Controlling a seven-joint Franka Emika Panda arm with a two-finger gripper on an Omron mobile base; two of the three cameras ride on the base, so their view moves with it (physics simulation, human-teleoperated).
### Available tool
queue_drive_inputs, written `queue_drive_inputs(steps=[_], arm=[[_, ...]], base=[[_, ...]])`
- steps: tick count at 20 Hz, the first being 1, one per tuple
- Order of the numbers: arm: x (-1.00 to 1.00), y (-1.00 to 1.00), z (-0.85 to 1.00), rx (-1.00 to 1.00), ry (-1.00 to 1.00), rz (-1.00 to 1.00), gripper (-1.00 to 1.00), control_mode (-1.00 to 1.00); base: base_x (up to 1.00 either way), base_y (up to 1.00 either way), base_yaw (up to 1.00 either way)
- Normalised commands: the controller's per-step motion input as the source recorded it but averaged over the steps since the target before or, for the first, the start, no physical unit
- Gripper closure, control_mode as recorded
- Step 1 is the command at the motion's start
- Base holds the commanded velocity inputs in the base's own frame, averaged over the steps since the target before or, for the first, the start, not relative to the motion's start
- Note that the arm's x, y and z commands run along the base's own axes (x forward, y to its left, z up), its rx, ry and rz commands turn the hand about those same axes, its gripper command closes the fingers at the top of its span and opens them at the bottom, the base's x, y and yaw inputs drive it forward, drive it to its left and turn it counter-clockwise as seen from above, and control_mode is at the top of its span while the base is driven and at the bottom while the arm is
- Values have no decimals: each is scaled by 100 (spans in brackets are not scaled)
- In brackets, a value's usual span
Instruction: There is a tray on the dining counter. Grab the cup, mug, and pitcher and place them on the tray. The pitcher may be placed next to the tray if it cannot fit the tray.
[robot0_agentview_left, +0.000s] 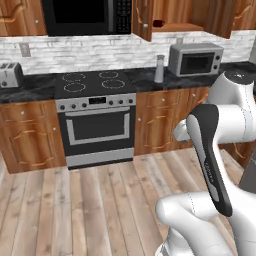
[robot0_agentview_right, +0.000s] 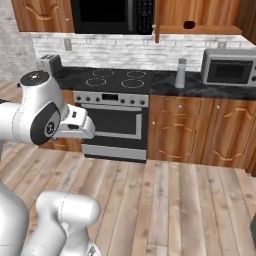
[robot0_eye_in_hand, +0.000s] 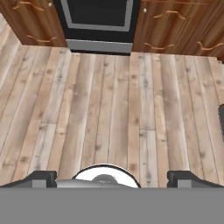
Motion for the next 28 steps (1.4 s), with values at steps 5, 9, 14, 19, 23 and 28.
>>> queue_drive_inputs(steps=[5,9,14,19,23,28], arm=[[0,0,0,0,0,0,-100,100],[0,0,0,0,0,0,-100,100],[0,0,0,0,0,0,-100,100],[0,0,0,0,0,0,-100,100],[0,0,0,0,0,0,-100,100],[0,0,0,0,0,0,-100,100]], base=[[100,-19,0],[100,-22,0],[98,-40,3],[66,-61,2],[5,-99,7],[10,-86,2]])
